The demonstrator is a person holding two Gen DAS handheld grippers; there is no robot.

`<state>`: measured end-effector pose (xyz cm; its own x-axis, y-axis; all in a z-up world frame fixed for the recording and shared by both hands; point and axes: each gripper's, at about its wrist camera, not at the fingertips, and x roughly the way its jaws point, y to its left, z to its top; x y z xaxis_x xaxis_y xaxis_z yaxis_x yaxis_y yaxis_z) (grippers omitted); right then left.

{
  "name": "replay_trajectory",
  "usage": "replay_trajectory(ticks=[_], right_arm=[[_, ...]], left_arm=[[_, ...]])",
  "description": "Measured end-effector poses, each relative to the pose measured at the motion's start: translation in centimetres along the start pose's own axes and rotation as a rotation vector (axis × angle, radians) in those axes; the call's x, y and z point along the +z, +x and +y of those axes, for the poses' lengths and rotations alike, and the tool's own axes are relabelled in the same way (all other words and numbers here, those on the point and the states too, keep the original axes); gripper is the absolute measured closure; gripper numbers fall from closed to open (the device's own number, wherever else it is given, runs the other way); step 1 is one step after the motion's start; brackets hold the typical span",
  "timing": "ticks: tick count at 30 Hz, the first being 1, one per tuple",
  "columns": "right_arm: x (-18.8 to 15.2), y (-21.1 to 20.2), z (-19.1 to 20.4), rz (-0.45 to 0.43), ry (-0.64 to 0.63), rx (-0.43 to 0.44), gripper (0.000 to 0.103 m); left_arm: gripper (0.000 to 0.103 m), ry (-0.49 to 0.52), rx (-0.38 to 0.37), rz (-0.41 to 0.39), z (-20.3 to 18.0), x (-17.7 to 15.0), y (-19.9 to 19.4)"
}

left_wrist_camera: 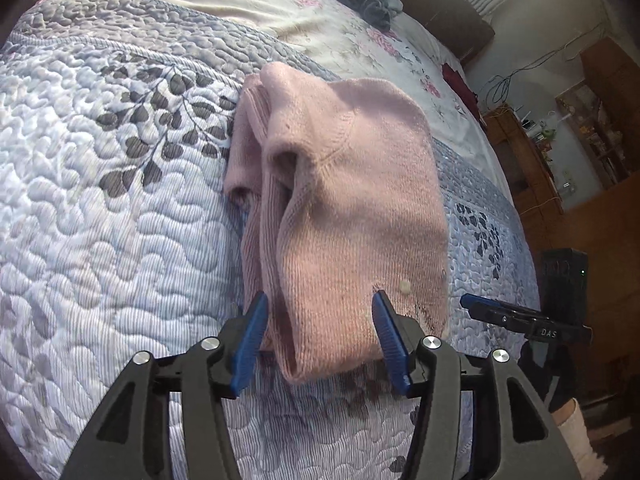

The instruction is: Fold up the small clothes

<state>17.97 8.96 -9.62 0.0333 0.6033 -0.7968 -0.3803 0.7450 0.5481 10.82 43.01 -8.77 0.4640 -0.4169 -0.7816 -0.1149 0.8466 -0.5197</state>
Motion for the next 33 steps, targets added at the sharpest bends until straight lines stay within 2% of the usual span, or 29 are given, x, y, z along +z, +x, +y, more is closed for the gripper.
replay_trajectory(ticks=[2,3,4,7,11,16,18,20,21,24,26,29,30,32,33], right_arm=[[-0.4,0.1,-0.1,0.005,0.012,0.002,0.050],[-0.6,0.1,-0.1,0.007,0.017,0.004,0.050],[-0.6,0.2,-0.2,0.009,0.020,0.005,0.050],[-0.9,0.0,0.1,0.008,0.013,0.002,0.050],[-0.9,0.2,0.2,0.008,0.014,0.020,0.050],[-0.7,2.3,0.0,0.040,0.068,0.083,0.040],[-0.7,3.4,0.0,0.055,0.083,0.092,0.041],[-1.1,4.5,0.0,0.081,0.099,0.108,0.061],[-1.4,5.0,-0.1,0.098,0.107,0.110,0.075],[-2.2,5.4,0.2,0.091,0.076,0.065,0.078],[-2.5,5.5,0.5,0.087,0.065,0.046,0.078],[-2.4,5.7,1.1,0.098,0.052,0.025,0.078],[-2.2,5.7,1.3,0.101,0.045,0.022,0.078],[-1.7,5.1,1.7,0.101,0.026,0.023,0.072],[-1.5,4.5,1.8,0.093,0.015,0.020,0.066]], left_arm=[[0.054,-0.015,-0.001,0.005,0.1,-0.6,0.5],[0.077,-0.010,0.012,0.000,0.1,-0.7,0.7],[0.091,-0.015,0.021,0.010,0.2,-0.7,1.0],[0.095,-0.055,-0.006,0.001,0.9,-0.1,0.8],[0.096,-0.063,-0.006,-0.060,2.4,0.5,-1.5],[0.095,-0.046,0.021,-0.019,3.5,0.0,0.0],[0.095,-0.015,0.045,-0.024,3.2,-0.2,0.6],[0.095,-0.001,0.056,-0.026,3.1,-0.3,0.9],[0.094,-0.004,0.053,-0.023,3.2,-0.3,1.1],[0.092,0.006,0.059,-0.019,3.4,-0.4,1.5],[0.089,0.001,0.066,-0.019,3.5,-0.6,1.7],[0.072,-0.040,0.074,-0.016,3.8,-0.6,1.8],[0.071,-0.057,0.062,-0.014,3.9,-0.6,1.7],[0.068,-0.065,0.063,-0.013,3.8,-0.2,1.0],[0.065,-0.053,0.077,-0.023,3.5,0.1,0.6]])
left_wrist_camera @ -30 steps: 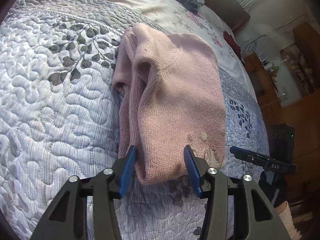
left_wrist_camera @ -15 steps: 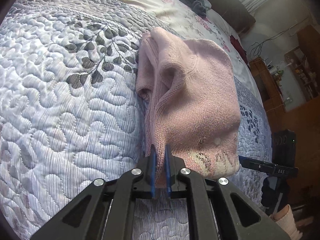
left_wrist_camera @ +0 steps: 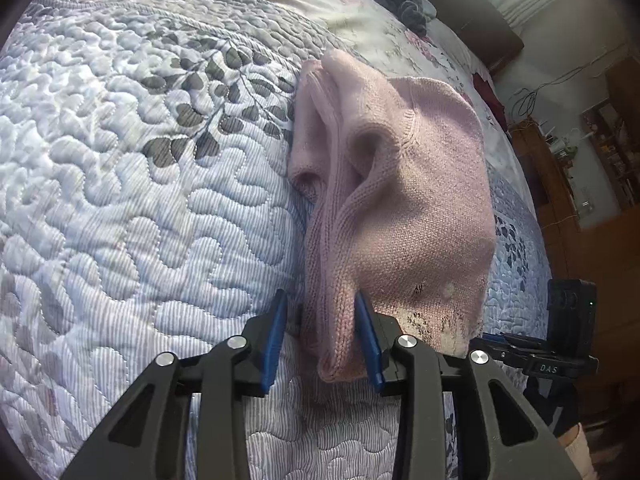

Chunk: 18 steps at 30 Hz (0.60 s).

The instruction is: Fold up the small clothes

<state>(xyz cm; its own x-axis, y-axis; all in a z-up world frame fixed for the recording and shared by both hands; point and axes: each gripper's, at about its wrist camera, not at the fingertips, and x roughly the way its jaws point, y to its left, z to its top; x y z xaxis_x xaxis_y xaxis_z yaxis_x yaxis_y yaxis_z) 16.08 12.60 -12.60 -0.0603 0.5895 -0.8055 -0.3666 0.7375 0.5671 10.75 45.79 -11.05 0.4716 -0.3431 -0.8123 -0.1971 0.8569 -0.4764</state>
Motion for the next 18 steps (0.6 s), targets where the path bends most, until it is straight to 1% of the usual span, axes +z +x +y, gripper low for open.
replay_trajectory(ticks=[1,2,3,4,6,11,14,17,18], right_arm=[[0.3,-0.7,0.1,-0.014,-0.009,-0.003,0.052],[0.6,-1.4,0.1,-0.039,-0.014,-0.002,0.047],[0.9,-2.1,0.1,-0.061,-0.015,-0.001,0.045],[1.3,-2.6,-0.2,-0.074,-0.011,0.002,0.044],[2.3,-3.4,-0.7,-0.098,0.014,0.020,0.042],[4.7,-4.0,-2.1,-0.119,0.059,0.062,0.040],[5.5,-3.9,-2.7,-0.126,0.059,0.072,0.039],[6.8,-3.1,-2.9,-0.126,0.066,0.098,0.038],[7.1,-2.8,-3.0,-0.124,0.070,0.106,0.036]], left_arm=[[0.063,0.012,0.009,-0.017,-0.2,0.4,-0.5],[0.057,0.020,0.006,-0.034,-0.5,0.9,-0.9],[0.044,0.022,0.000,-0.048,-0.7,1.6,-1.2],[0.035,0.020,0.002,-0.064,-0.8,2.3,-1.4],[0.033,0.018,-0.007,-0.078,-1.1,3.8,-1.2],[0.032,-0.026,-0.006,-0.026,-1.3,7.6,1.6],[0.032,-0.061,0.002,-0.003,-0.9,8.7,3.3],[0.030,-0.082,-0.065,0.043,-0.2,9.1,4.9],[0.027,-0.090,-0.077,0.052,0.1,9.2,5.4]])
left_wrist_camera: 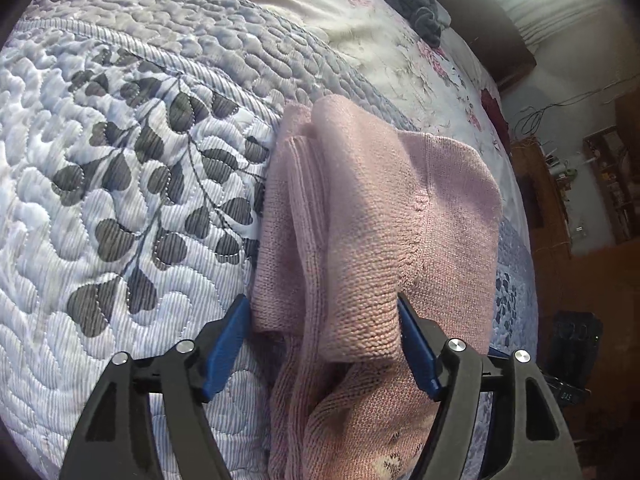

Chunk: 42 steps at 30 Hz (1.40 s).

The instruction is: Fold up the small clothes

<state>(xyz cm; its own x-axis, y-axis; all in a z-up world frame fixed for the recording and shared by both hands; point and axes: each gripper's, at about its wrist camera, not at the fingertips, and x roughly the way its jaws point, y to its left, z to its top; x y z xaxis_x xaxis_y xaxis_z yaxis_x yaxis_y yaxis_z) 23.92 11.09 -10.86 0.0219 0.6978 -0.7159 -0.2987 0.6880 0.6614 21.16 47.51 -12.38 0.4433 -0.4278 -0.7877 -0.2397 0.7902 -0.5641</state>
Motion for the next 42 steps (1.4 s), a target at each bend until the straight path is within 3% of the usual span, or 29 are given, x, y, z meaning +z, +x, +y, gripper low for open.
replay_trajectory(ticks=[5,13,15,18,19,22,27,33,38,42], right_arm=[[1.2,1.7,-0.7,0.014,0.004,0.024,0.033],[2.8,4.9,-2.0,0.018,0.074,0.122,0.011],[3.3,6.2,-2.4,0.025,0.120,0.154,0.012],[3.5,6.7,-2.3,0.011,0.126,0.169,0.024],[3.4,6.4,-2.1,0.005,0.120,0.171,0.031],[2.6,4.8,-1.5,-0.005,0.095,0.183,0.041],[1.1,-0.2,-0.6,-0.029,0.054,0.196,0.050],[-3.7,-9.5,-2.2,-0.057,0.027,0.163,0.052],[-8.4,-15.1,-5.8,-0.091,0.052,0.118,0.052],[-11.1,-15.0,-9.5,-0.086,0.116,0.074,0.052]], left_arm=[[0.021,-0.019,-0.085,0.019,1.0,0.4,1.5],[0.020,0.039,-0.123,0.017,-0.1,0.4,2.7],[0.021,0.044,-0.122,0.011,-0.2,0.4,3.1],[0.046,0.016,-0.182,0.009,0.0,0.3,3.0],[0.048,0.011,-0.195,0.006,0.2,0.1,2.8],[0.052,0.000,-0.233,-0.010,-0.3,-0.6,2.2],[0.052,0.019,-0.347,-0.020,-3.8,-4.0,-0.1],[0.052,0.068,-0.427,0.012,-10.5,-9.6,0.1],[0.052,0.126,-0.437,0.036,-15.6,-14.5,2.5],[0.052,0.156,-0.360,0.055,-16.5,-17.4,5.4]])
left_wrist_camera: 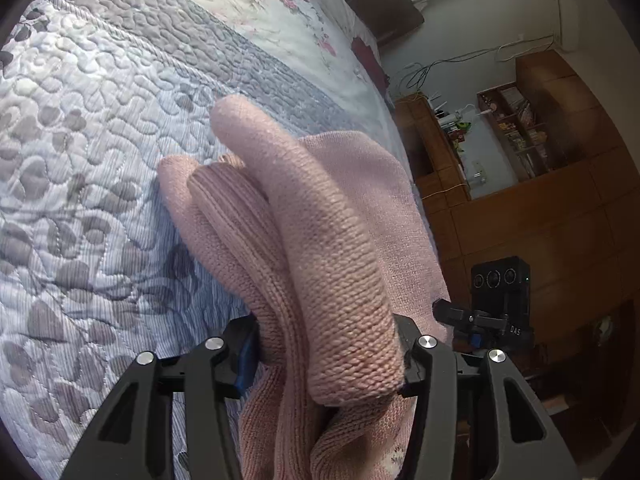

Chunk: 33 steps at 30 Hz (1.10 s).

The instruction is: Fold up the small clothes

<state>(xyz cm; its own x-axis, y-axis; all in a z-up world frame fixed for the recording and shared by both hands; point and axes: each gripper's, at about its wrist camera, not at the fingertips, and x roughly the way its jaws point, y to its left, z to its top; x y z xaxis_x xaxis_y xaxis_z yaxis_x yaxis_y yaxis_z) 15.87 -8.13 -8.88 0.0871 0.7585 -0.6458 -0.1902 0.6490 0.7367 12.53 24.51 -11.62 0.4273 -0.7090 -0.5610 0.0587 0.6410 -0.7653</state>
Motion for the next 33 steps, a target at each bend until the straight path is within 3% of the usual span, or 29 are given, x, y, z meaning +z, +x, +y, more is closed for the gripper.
replay_trajectory(ticks=[2,4,7,11,16,20,23,28,31,33], right_arm=[[-1.2,1.0,-2.0,0.004,0.034,0.005,0.052],[-2.3,1.6,-3.2,-0.016,0.061,0.026,0.047],[-3.0,2.0,-3.0,-0.037,0.047,0.006,0.039],[-3.4,2.4,-1.3,-0.026,0.006,-0.052,0.032],[-6.8,1.0,-1.2,0.009,0.010,-0.056,0.027],[-9.8,0.4,-1.8,0.033,0.027,-0.068,0.029],[-10.9,0.6,-2.3,0.045,0.045,-0.050,0.036],[-12.9,0.0,-2.4,0.054,0.032,-0.064,0.071],[-12.2,0.2,-2.6,0.051,0.045,-0.064,0.079],[-12.6,-0.4,-3.5,0.056,0.046,-0.081,0.079]], left_arm=[[0.052,0.011,0.059,0.013,0.8,-1.3,1.0],[0.048,-0.017,0.068,0.013,2.4,-2.2,1.2],[0.044,-0.059,0.064,0.001,3.3,-2.9,1.1],[0.042,-0.049,0.154,-0.003,1.5,-3.4,0.3],[0.042,0.067,0.314,-0.066,-2.1,-6.6,-2.8],[0.041,0.149,0.396,-0.078,-4.2,-10.6,-4.4],[0.040,0.167,0.419,-0.069,-4.6,-12.8,-4.7],[0.040,0.161,0.480,-0.034,-3.9,-14.0,-3.4],[0.039,0.141,0.479,-0.026,-2.8,-14.3,-3.3],[0.038,0.135,0.469,-0.021,-2.1,-14.3,-3.0]])
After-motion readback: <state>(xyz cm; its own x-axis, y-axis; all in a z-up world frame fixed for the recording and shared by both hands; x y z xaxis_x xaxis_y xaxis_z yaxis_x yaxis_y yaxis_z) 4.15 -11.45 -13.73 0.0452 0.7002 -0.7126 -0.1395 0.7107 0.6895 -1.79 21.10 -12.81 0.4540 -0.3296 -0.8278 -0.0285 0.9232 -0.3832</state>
